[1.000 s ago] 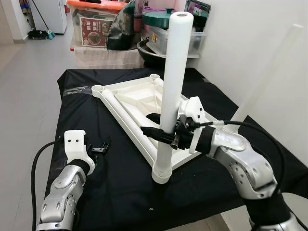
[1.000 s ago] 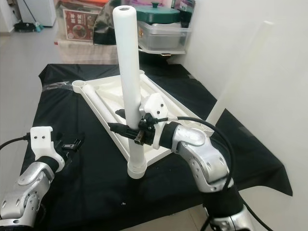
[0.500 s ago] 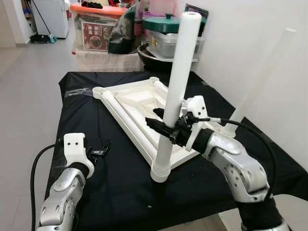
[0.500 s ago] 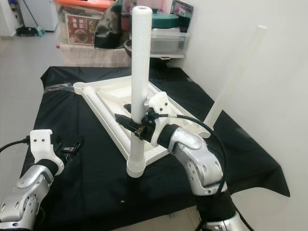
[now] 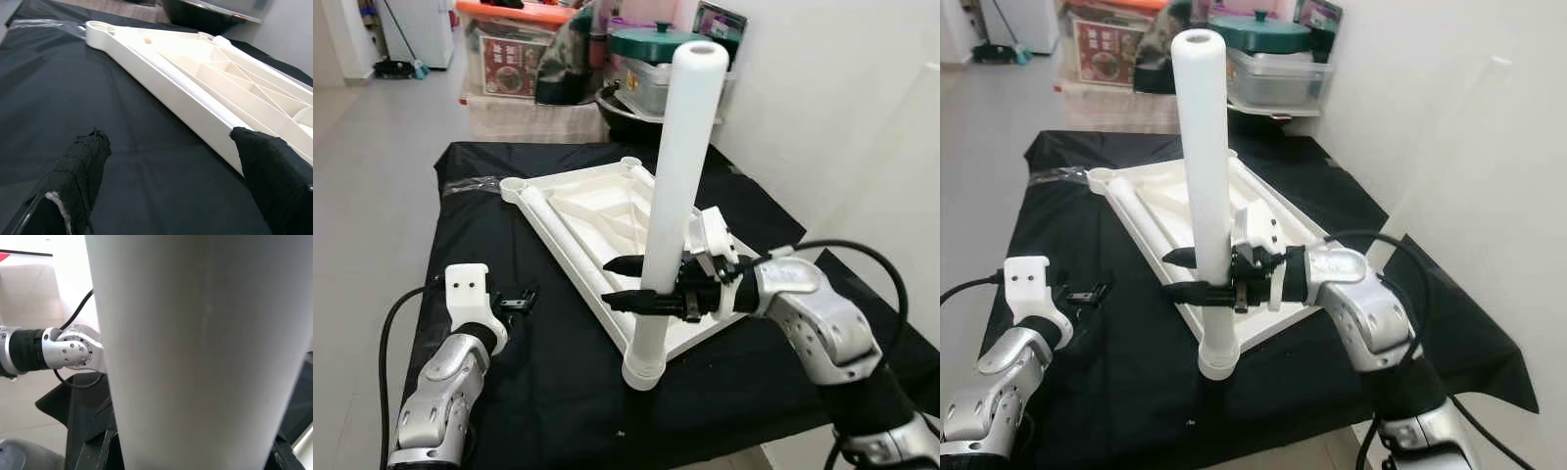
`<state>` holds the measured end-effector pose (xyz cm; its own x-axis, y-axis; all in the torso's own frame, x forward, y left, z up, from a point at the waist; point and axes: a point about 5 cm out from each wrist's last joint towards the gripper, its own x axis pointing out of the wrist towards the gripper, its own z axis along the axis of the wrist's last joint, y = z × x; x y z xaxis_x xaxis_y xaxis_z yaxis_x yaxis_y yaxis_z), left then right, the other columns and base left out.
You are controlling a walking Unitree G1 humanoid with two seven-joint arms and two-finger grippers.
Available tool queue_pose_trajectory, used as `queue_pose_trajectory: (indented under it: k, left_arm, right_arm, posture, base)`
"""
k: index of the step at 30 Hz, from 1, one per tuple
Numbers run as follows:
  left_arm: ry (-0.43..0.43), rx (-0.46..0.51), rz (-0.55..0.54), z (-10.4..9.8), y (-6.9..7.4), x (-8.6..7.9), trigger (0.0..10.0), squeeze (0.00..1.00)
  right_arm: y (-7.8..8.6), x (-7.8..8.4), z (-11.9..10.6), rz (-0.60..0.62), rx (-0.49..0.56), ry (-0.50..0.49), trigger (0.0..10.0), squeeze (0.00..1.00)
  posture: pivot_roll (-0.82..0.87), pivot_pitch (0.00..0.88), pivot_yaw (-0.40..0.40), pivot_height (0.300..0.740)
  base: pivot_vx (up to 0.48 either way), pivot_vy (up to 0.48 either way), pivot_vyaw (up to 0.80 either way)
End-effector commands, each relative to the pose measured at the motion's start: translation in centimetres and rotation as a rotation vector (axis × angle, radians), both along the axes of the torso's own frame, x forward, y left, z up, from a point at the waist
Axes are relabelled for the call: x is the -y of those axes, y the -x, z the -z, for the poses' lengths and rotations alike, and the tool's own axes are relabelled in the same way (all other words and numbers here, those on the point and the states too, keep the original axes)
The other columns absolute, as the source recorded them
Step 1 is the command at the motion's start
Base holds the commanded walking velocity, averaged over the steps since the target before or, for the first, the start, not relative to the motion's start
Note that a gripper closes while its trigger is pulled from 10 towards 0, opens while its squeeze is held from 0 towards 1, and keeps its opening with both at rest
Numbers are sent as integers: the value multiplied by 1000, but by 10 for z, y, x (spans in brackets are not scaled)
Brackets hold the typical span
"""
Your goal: Building children table
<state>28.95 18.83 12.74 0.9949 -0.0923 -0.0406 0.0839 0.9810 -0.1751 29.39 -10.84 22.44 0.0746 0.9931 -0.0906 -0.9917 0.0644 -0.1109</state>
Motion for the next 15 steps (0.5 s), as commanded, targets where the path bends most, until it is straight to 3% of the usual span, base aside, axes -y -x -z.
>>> queue_pose_trajectory:
  k: [1, 7, 15]
  left_arm:
    - [3, -13, -3, 3, 3, 0, 10000, 0]
    - [8, -23, -19, 4, 6, -3, 10000, 0]
    - [10, -31, -34, 6, 8, -6, 10000, 0]
  right_arm:
    - [1, -1, 50, -7, -219, 120, 10000, 0]
    - [-8, -1, 44, -145, -188, 160, 10000, 0]
    - [-11, -4, 48, -176, -185, 177, 10000, 0]
  posture:
    - [92, 0, -129, 740]
    - [112, 0, -149, 740]
    - [119, 0, -161, 740]
  base:
    - [0, 0, 0]
    - [0, 0, 0]
    - [0, 0, 0]
